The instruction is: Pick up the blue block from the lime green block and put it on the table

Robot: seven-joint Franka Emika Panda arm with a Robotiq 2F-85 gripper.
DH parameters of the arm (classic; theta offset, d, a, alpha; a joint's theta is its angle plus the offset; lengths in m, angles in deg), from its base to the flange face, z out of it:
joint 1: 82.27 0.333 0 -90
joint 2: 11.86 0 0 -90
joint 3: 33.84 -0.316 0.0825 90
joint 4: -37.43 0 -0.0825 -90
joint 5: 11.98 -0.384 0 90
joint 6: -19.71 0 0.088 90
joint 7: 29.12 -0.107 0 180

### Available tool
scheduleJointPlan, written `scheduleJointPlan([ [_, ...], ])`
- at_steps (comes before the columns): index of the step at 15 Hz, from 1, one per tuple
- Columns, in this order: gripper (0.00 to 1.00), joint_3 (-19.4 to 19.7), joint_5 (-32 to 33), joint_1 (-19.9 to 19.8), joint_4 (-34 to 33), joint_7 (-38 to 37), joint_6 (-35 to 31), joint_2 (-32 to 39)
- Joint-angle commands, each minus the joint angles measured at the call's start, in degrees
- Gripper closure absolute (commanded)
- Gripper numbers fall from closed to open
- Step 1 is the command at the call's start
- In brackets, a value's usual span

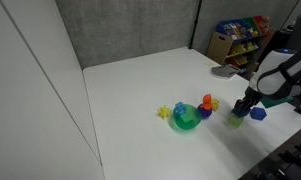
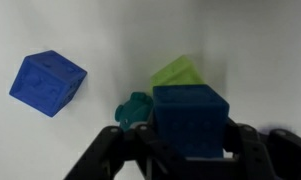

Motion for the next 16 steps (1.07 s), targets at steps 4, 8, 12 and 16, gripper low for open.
scheduleJointPlan([
  [4, 0.72, 3.0, -0.97, 0.63, -5.52, -3.97, 3.45, -1.13],
  [8, 0.72, 5.19, -0.88, 1.61, -12.91, -8.9, 7.63, 2.37],
  [12, 0.72, 5.99, -1.49, 1.43, -20.74, -12.69, 11.78, 7.36],
  [16, 0.72, 5.58, -3.07, 0.16, -27.42, -13.89, 13.81, 12.92],
])
